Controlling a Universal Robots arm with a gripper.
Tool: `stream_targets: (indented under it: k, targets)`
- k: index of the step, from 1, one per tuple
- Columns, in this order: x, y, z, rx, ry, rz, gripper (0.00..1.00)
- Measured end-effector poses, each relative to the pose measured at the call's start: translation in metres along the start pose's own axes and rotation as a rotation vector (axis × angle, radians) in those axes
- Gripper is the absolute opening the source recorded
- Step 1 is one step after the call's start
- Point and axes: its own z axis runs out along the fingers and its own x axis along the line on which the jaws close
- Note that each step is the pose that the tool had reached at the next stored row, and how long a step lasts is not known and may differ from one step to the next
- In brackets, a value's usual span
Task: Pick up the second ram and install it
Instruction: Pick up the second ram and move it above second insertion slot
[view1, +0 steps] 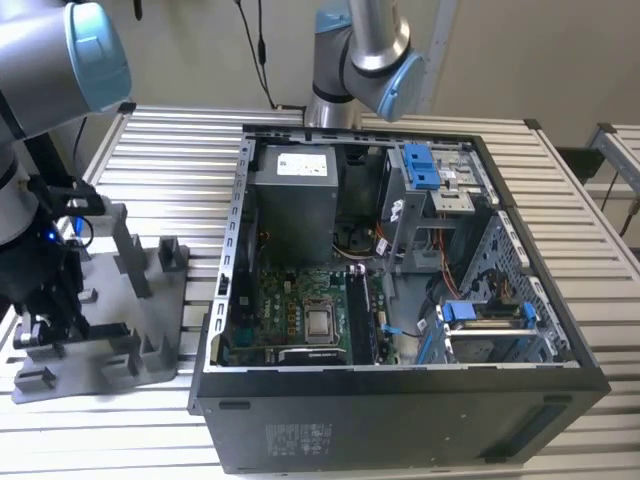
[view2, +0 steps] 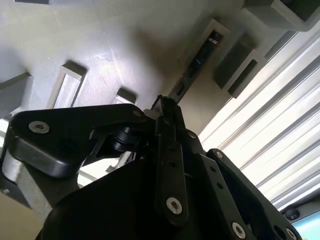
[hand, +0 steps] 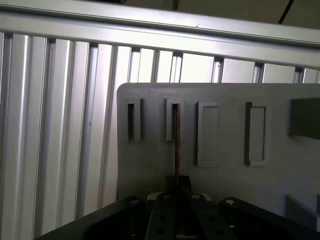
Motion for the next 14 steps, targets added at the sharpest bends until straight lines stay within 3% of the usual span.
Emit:
stream_targets:
  k: [5,14]
  targets:
    - [-0.0002,0.0000,-0.0109,0.0003,-0.0007,0.007,0.14]
    - [-0.0004,0.0000,-0.0217,0.0004,-0.0025,0.011,0.14]
